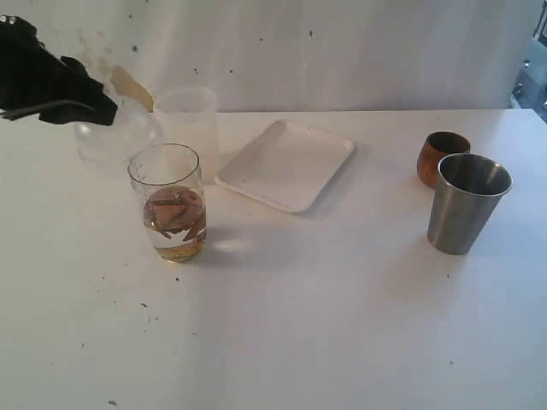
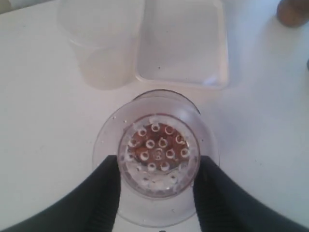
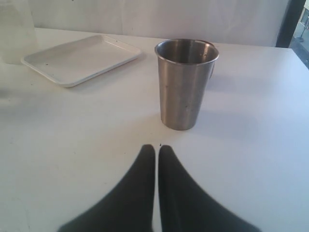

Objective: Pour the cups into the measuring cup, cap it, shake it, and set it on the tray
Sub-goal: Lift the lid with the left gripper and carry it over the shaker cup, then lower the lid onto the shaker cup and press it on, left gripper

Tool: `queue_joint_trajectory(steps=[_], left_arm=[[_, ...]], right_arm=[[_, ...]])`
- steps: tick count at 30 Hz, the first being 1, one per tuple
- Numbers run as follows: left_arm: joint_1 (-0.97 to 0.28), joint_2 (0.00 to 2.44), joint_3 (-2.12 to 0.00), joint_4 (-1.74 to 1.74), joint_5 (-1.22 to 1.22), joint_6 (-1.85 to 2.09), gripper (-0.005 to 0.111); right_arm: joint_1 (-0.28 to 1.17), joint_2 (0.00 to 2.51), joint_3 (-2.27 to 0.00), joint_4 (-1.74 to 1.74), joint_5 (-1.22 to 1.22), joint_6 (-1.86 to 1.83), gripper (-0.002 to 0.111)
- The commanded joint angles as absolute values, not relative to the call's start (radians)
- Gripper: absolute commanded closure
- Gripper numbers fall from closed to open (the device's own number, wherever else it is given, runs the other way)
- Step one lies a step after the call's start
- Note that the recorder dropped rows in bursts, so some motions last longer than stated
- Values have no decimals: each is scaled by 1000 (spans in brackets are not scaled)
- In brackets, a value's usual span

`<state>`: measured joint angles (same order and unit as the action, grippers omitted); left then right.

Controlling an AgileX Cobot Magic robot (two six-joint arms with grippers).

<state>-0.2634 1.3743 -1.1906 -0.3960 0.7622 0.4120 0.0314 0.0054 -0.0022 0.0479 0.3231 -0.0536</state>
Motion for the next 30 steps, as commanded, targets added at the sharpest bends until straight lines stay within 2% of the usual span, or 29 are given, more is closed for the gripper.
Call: queue_joint_trajectory(steps=[1,8,30], left_arm=[[-334,1400,-1199,-365,705,362,107],[-382,1480,-1199,-342,630,332,107],[-382,1575,-1199,-272,551,292,107]], right_arm=[[28,0,0,50,314,-48,106],[28,0,0,50,314,-48,106],[28,0,0,50,314,-48,106]])
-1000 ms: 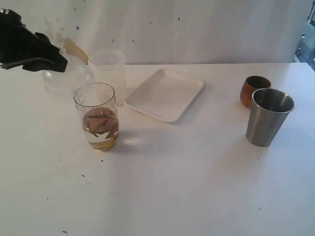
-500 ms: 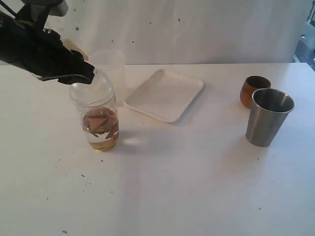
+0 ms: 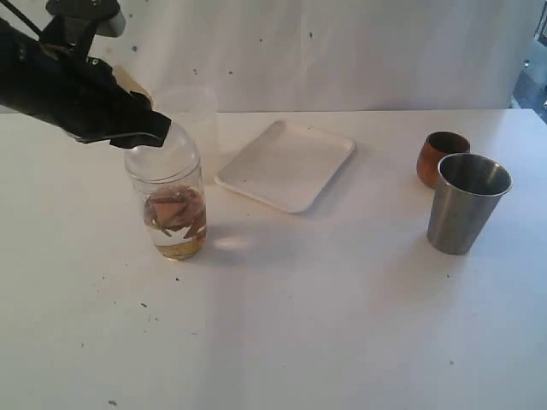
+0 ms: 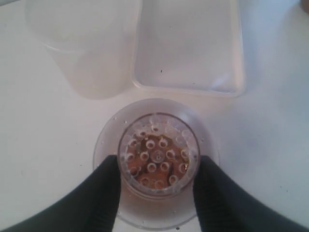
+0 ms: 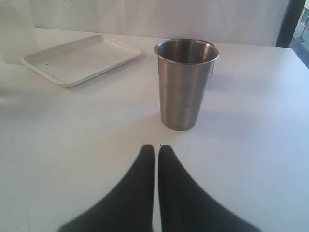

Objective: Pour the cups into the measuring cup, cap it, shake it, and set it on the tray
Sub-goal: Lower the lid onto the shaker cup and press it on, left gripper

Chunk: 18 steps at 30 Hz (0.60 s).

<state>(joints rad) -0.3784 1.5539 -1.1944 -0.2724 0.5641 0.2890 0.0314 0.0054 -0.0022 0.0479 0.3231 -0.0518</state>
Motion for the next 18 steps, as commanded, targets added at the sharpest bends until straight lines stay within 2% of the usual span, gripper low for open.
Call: queue_joint_trajectory(steps=[1,3,6,9,11,14,18], left_arm=[[-382,1577,-1199,-272,551,292,105],[-382,1577,-1199,-272,544,292,96],[-382,1577,-1199,-272,544,318,74],[-382,1575,-1199,-272,541,318,46],[-382,1571,-1199,-272,536,321,35],[-382,1550,-1199,-272,515,353,34],[-382,1504,-1199,-272,462,374,41]], right_arm=[[28,0,0,50,314,-48,106],[28,0,0,50,314,-48,106],[28,0,0,50,314,-48,106],[28,0,0,50,314,-48,106],[28,0,0,50,314,-48,106],[28,0,0,50,314,-48,106],[28,0,0,50,314,-48,106]])
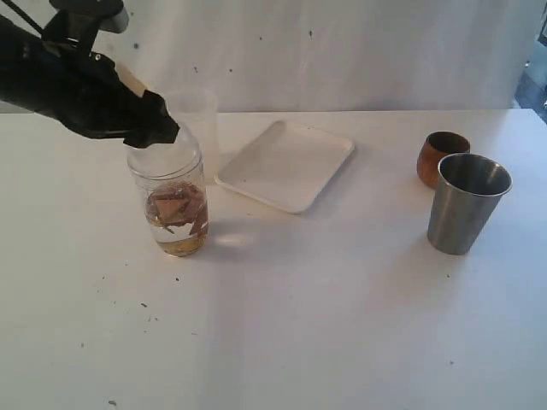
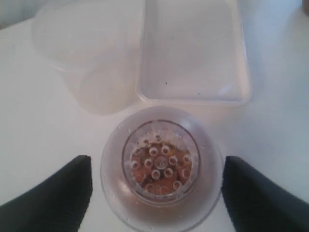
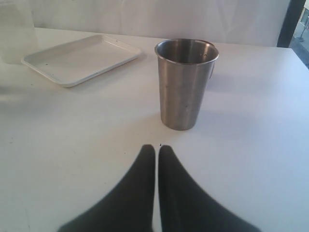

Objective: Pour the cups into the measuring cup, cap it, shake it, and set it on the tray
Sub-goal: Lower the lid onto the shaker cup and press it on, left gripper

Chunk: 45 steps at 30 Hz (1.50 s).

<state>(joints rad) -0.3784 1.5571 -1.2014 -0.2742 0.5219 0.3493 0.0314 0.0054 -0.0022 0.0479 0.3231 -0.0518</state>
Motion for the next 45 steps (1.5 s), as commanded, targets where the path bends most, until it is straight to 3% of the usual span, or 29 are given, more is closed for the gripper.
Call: queue_joint_trajectory(steps=[1,4,9,45], left_arm=[[-382,1491,-1199,-272,448,374,45],[-382,1466,-1199,-272,426,374,61],[-383,1462,-1199,-288,472,392,106],[-433,1630,-1199,-321,473,476,107]], right_arm=[[28,0,0,50,314,-48,106],[28,0,0,50,314,-48,106],[28,0,0,50,314,-48,106],[28,0,0,50,314,-48,106]])
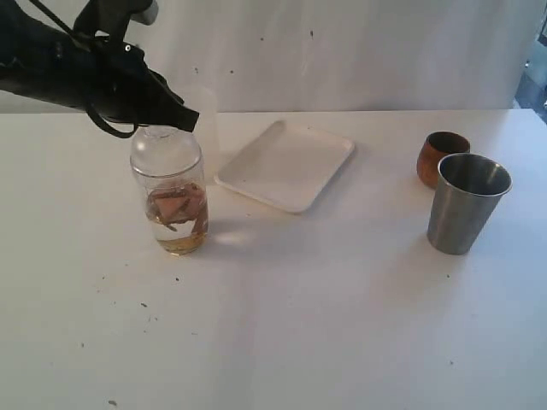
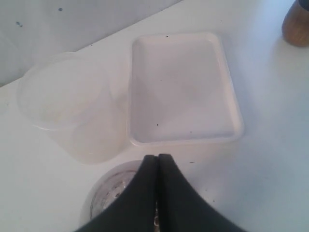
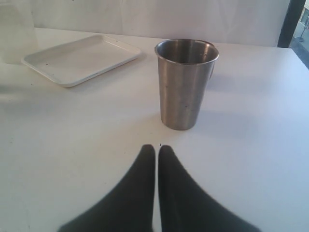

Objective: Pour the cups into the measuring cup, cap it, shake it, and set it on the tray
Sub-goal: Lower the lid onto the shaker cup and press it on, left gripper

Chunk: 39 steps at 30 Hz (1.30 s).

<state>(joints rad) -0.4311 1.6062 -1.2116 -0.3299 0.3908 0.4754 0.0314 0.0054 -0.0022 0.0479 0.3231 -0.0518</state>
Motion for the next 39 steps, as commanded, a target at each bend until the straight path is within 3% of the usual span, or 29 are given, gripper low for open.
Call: queue_joint_trajectory(steps=[1,14,27,37,39], left_arm=[[-433,1630,-1199,-321,475,476,107],[-431,1494,-1200,-321,401,476,107],[-431,1618,-1200,-316,374,471,107],[-431,1551,-1200,-284,334,469,107],[-431,1511,-1200,-253,330,475,96]], right_arm=[[28,0,0,50,314,-48,106],[28,0,0,50,314,-48,106],[28,0,0,50,314,-48,106],[28,0,0,50,314,-48,106],[28,0,0,50,314,-48,106]])
